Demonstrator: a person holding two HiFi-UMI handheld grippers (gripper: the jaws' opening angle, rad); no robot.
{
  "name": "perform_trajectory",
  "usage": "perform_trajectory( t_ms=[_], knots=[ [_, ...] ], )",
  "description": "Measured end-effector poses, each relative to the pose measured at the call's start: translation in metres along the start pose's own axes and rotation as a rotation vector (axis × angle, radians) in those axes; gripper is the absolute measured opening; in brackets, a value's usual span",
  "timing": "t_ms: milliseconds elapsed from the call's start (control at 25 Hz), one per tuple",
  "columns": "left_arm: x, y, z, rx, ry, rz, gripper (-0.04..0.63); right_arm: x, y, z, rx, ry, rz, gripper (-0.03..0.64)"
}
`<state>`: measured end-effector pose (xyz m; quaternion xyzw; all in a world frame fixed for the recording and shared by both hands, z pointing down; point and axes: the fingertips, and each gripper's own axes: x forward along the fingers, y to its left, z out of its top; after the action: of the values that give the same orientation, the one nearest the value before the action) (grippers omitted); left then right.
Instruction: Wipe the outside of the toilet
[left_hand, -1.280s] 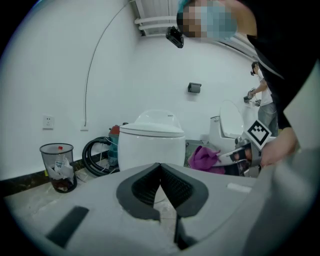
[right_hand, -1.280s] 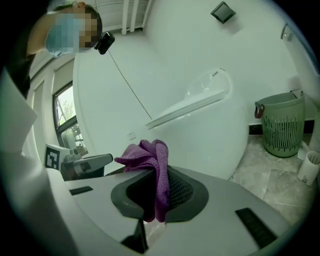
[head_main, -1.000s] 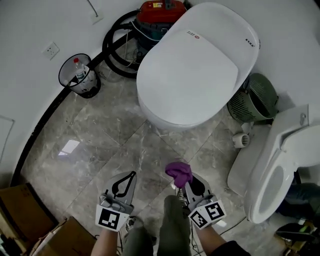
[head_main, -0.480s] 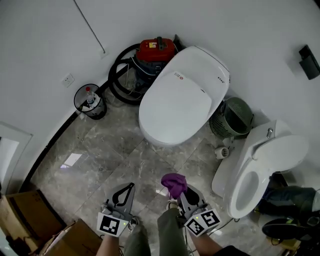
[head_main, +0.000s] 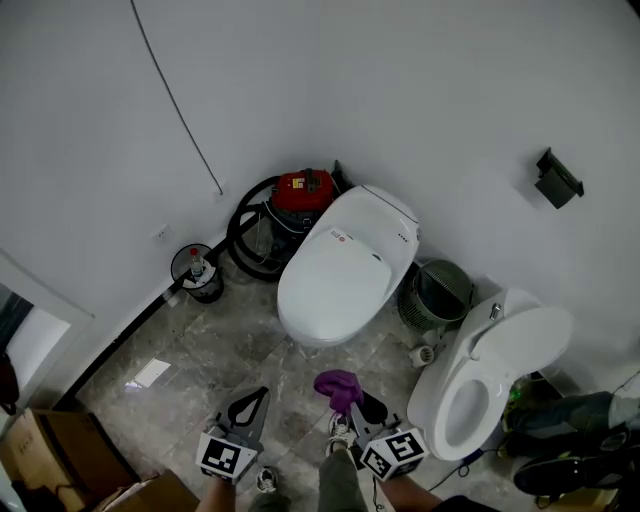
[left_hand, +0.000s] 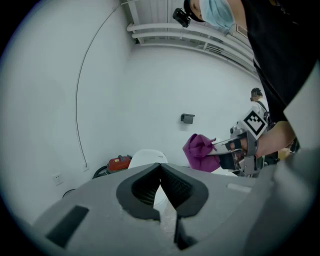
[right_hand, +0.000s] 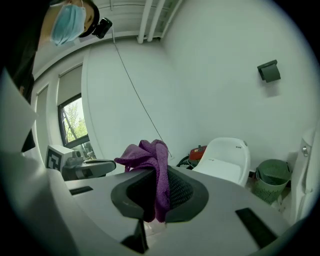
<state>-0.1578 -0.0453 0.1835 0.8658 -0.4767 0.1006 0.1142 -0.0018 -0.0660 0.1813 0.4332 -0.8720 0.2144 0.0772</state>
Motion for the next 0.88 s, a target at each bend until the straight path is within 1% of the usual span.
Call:
perform_trajectory(
  t_ms=[160,240,360,440,600,800,880],
  knots=[
    [-0.016,-0.007,0.034,0.025,-0.035,-0.007,0.005,-0.019,0.014,0.028,-0.019,-0.024,-0.015,0.04],
    [-0.026,-0.01,0.048,0.03,-0.043,-0.008,0.005,-0.027,0.024,0.039,-0.057,-0.035,-0.02,0.04],
    [-0.041,-0.013,0.062,0.078,-0.082,-0.01,0.005,-0.038,0.036,0.052,-0.105,-0.041,-0.026,0.04],
    [-0.054,-0.015,0.07,0.092,-0.083,-0.003,0.005,-0.047,0.042,0.059,-0.12,-0.055,-0.046,0.04],
    [-0.079,-0.017,0.081,0.087,-0.067,0.006,0.005,-0.065,0.058,0.08,-0.153,-0.107,-0.099,0.04],
    [-0.109,-0.025,0.099,0.128,-0.083,-0.003,0.005,-0.085,0.083,0.096,-0.197,-0.145,-0.116,0.04],
    [-0.121,-0.027,0.106,0.143,-0.091,-0.003,0.005,-0.093,0.092,0.1,-0.195,-0.16,-0.123,0.04]
  ],
)
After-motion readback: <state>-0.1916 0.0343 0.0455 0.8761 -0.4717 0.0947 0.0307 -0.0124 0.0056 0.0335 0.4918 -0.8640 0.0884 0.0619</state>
